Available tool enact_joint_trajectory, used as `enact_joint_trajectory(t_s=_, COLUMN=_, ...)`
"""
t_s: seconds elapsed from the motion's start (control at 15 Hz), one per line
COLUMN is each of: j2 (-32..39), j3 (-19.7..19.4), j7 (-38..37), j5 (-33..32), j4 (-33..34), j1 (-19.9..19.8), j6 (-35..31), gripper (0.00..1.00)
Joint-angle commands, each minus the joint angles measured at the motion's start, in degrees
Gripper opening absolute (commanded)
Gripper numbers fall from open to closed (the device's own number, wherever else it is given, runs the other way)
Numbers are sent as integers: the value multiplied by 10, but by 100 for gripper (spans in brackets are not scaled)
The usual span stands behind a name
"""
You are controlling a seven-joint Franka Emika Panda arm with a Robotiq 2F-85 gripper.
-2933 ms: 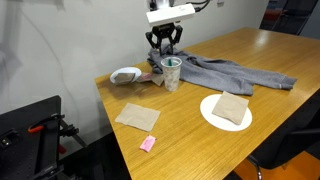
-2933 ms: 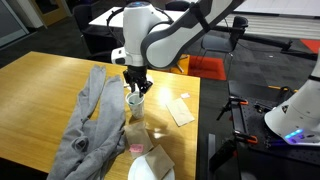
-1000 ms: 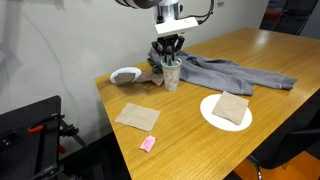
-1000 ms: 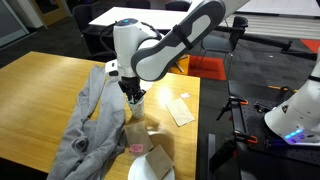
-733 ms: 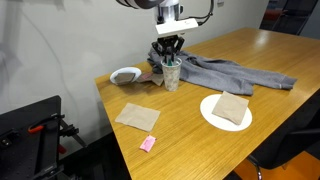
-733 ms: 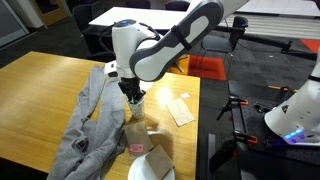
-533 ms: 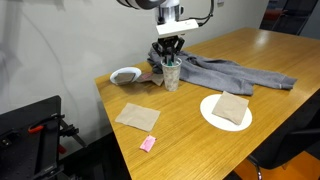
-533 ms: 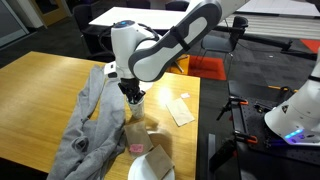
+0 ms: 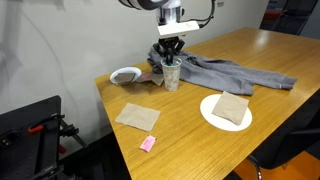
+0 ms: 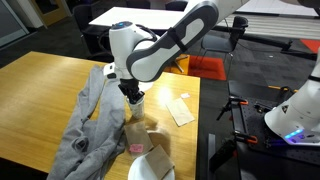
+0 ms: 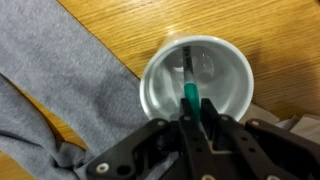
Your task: Remove the marker from the mug cup and place it on the table
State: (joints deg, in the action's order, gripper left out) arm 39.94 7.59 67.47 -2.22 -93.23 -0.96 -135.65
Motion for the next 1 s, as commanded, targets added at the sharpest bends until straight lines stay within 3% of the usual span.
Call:
enact_joint_trajectory(t_s=0.0, j2=10, j3=5, j7=5, j5=-11, j4=23, j1=-3, j6=23, gripper=3)
enact_joint_trajectory(t_s=0.93, j2=-51, j3=3, j7=-5, j5=-6, j4=-23, j1=-9, j6=-2, gripper=3)
